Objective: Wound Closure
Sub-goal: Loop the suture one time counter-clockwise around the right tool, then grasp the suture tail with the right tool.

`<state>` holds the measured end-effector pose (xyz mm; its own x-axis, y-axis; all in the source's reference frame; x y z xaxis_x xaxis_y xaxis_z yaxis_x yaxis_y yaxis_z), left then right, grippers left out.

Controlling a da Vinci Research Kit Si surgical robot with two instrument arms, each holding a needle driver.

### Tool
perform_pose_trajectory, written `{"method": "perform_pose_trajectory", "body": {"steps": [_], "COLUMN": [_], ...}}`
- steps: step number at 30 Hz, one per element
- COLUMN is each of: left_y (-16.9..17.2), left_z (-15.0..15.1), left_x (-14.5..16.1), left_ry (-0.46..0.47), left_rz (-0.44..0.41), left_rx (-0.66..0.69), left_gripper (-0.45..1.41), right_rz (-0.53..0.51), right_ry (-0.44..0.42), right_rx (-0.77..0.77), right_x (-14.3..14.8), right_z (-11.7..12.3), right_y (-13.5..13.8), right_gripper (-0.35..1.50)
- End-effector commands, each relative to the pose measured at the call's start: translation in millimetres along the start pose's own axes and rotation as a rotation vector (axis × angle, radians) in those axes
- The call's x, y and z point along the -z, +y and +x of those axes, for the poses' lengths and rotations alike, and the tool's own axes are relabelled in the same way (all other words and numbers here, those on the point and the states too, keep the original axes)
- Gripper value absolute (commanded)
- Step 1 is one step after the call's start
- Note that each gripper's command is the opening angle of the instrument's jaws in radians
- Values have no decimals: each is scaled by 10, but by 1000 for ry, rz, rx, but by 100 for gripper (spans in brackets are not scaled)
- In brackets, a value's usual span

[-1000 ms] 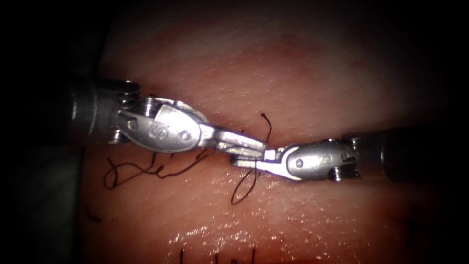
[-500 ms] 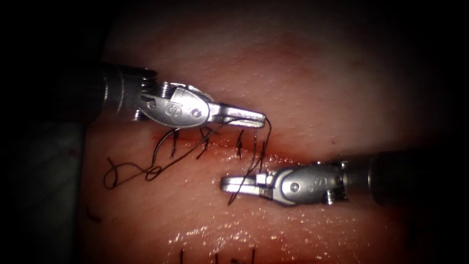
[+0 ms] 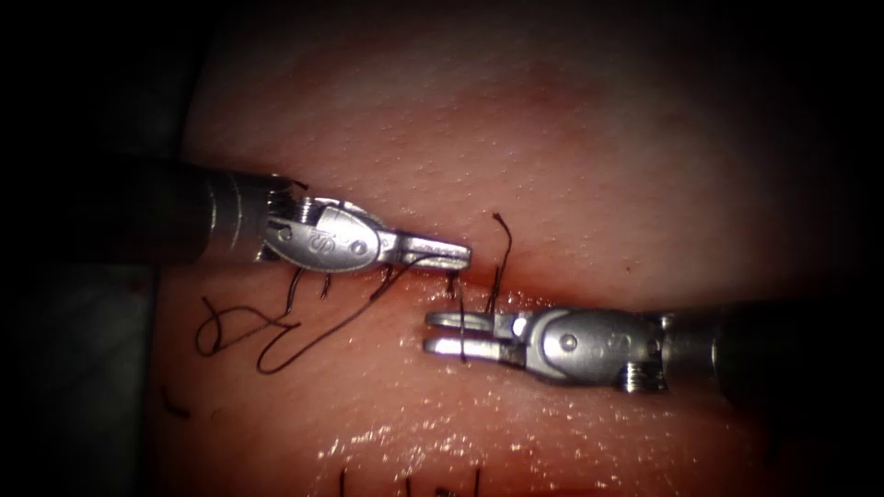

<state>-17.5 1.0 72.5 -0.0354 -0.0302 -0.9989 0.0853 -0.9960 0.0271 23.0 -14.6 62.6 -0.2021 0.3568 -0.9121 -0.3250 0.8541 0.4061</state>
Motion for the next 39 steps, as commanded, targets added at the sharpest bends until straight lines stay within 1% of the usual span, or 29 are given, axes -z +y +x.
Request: {"method": "perform_pose_trajectory", "body": {"steps": [1,2,3,4,6,7,9,10,13,15,16,17,18,20,22,23,24,26,27,28,29,30,32,33,35,38,39], "left_y": [0,2,3,7,13,15,17,22,32,35,38,39,40,43,48,48,52,56,57,59,59,59,57,57,57,54,52], "left_z": [-6,-7,-8,-8,-7,-7,-7,-7,-7,-8,-8,-8,-8,-9,-10,-10,-12,-13,-13,-14,-14,-13,-11,-9,-7,-6,-7], "left_x": [-6,-5,-5,-5,-4,-2,-1,1,3,3,3,3,2,-1,-7,-7,-13,-18,-20,-25,-27,-31,-35,-37,-41,-45,-46], "left_ry": [4,6,8,8,13,17,19,22,9,5,4,2,0,-5,-16,-16,-24,-25,-25,-28,-30,-26,-24,-24,-21,-24,-22], "left_rz": [6,11,16,20,31,37,41,57,69,76,86,87,91,97,104,104,109,110,111,114,116,115,117,117,117,118,118], "left_rx": [2,1,-1,-4,-7,-9,-10,-13,-19,-21,-22,-22,-23,-26,-31,-31,-36,-40,-42,-44,-45,-45,-38,-43,-49,-47,-46], "left_gripper": [-45,-45,-45,-45,-45,-45,-45,-45,-45,-45,-45,-45,-45,-45,-45,-45,-45,-45,-45,-45,-45,-45,-45,-45,-45,-45,-45], "right_rz": [0,-1,-4,-22,-55,-86,-94,-141,-207,-248,-281,-298,-323,-386,-449,-449,-493,-527,-549,-590,-596,-620,-646,-657,-688,-716,-730], "right_ry": [3,7,10,25,49,54,71,102,110,128,149,148,134,107,92,92,89,95,87,53,39,-3,-40,-44,-99,-105,-106], "right_rx": [-21,-47,-64,-119,-179,-197,-224,-274,-298,-324,-350,-354,-349,-428,-528,-528,-567,-605,-595,-605,-604,-622,-623,-638,-638,-647,-649], "right_x": [-6,-7,-7,-7,-5,-1,0,7,16,23,31,34,37,44,51,51,54,57,58,61,62,64,66,67,69,69,69], "right_z": [-12,-13,-14,-15,-16,-17,-16,-15,-13,-12,-12,-13,-15,-18,-24,-24,-27,-29,-31,-33,-34,-38,-43,-45,-52,-58,-60], "right_y": [-6,-6,-6,-3,-1,2,3,8,12,14,16,16,15,14,15,15,18,19,18,17,16,15,13,14,16,23,29], "right_gripper": [74,76,83,101,110,110,110,108,108,103,93,91,89,81,61,61,68,71,68,63,63,63,61,59,56,53,53]}}
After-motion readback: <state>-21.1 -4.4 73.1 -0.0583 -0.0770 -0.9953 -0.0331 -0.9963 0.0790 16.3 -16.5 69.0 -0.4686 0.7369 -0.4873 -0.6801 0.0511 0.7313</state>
